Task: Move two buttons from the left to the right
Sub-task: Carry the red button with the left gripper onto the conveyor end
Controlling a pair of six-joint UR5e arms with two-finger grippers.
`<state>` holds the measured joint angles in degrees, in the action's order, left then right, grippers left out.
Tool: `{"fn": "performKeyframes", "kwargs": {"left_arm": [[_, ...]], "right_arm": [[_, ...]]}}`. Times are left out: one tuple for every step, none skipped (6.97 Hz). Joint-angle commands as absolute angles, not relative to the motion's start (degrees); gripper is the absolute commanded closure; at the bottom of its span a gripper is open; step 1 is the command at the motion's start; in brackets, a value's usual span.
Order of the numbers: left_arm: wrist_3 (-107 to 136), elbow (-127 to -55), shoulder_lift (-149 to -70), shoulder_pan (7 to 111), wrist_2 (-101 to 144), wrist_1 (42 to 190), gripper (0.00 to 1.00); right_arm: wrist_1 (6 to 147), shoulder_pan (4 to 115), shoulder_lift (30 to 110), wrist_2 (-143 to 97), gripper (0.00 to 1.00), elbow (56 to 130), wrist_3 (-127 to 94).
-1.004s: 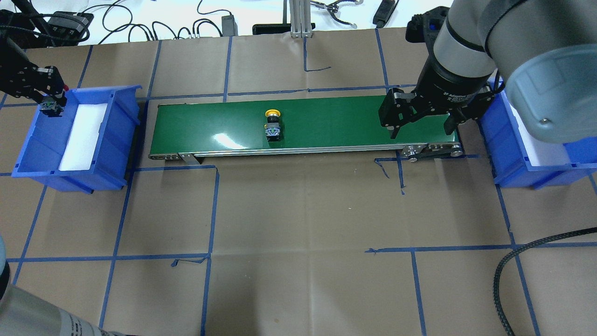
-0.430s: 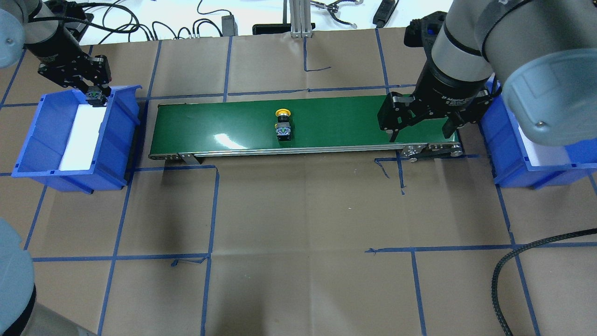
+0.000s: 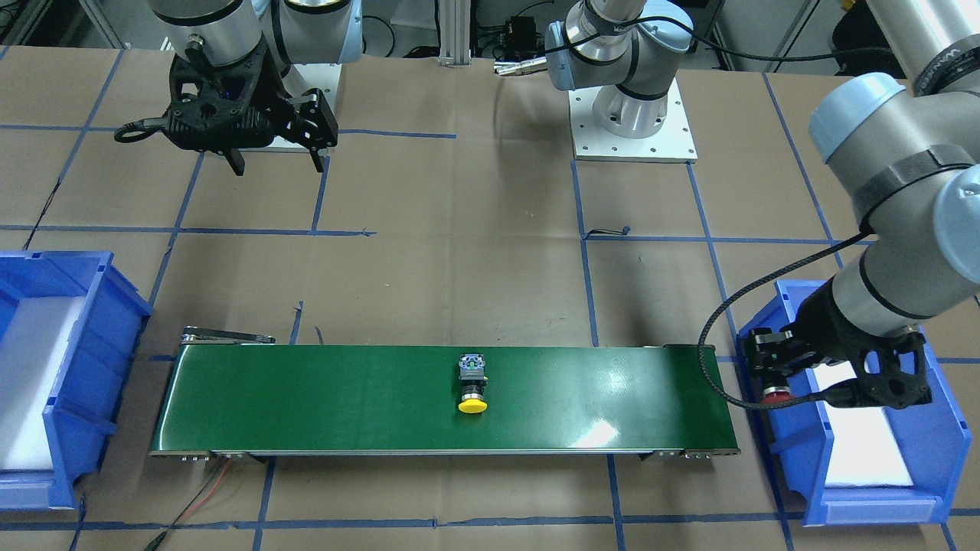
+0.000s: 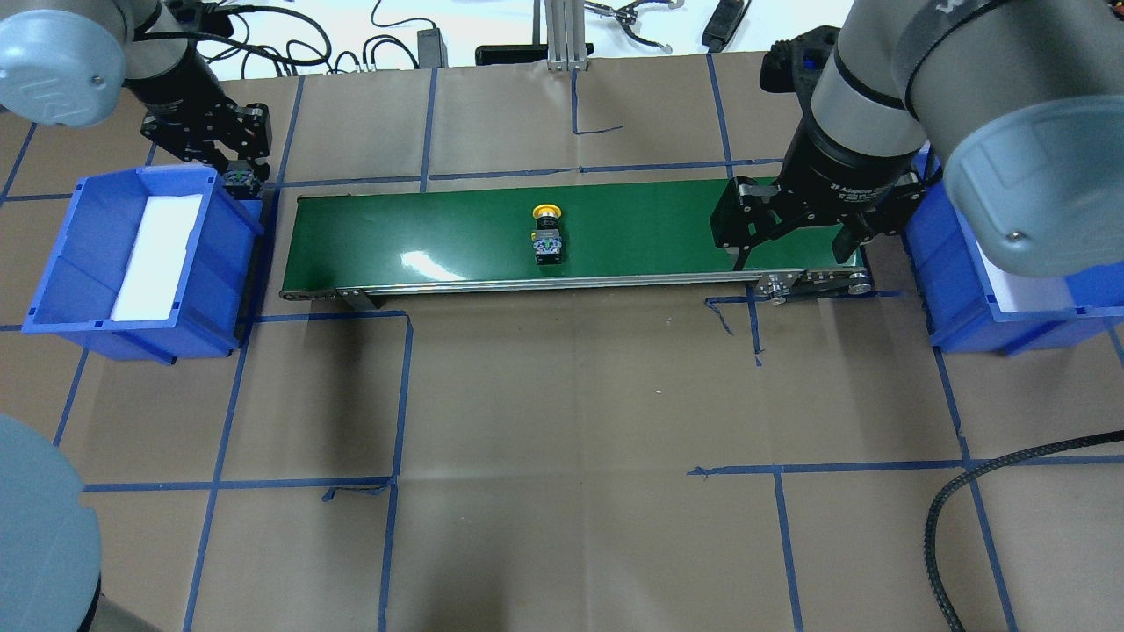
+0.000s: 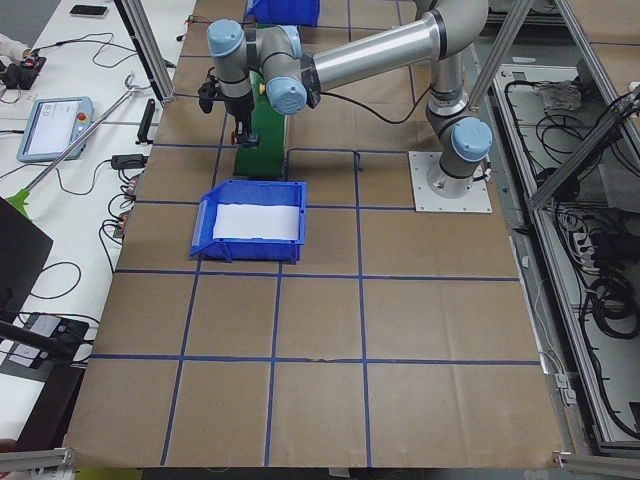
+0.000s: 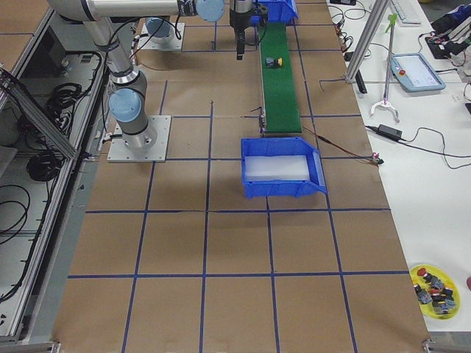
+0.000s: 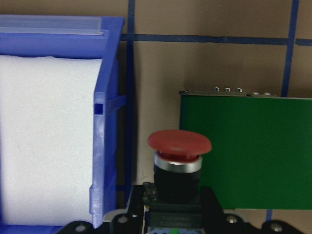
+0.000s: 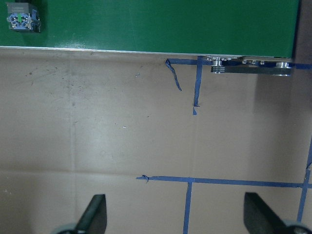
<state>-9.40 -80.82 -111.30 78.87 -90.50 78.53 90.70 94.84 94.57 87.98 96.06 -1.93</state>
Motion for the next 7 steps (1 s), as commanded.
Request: {"fn": "performKeyframes", "kwargs": {"left_arm": [[-4.58,-82.60,-112.49,82.52,-90.26,78.14,0.95],[-3.18,-84.97,-112.24,82.70,-90.18,77.18,0.95],[-2.99,-87.25,-112.41,82.71,-90.18,74.91,0.95],[-2.99,-89.36,-112.41,82.79,-90.18,72.71,0.95],[-3.60,-91.65,-112.85,82.71,-90.18,67.81,0.95],[-3.69,-93.41,-113.37,82.71,-90.26,62.98,0.95],[-3.69,-93.95,-113.99,82.71,-90.26,60.75,0.95]], "right_arm": [[90.70,94.83,94.57,87.98,0.00,96.06,-1.93],[90.70,94.83,94.57,88.07,0.00,96.06,-1.93],[90.70,94.83,94.57,88.15,0.00,96.06,-1.93],[90.70,94.83,94.57,88.15,0.00,96.06,-1.93],[90.70,94.83,94.57,88.15,0.00,96.06,-1.93],[90.70,94.83,94.57,88.24,0.00,96.06,-1.93],[90.70,94.83,94.57,88.24,0.00,96.06,-1.93]]}}
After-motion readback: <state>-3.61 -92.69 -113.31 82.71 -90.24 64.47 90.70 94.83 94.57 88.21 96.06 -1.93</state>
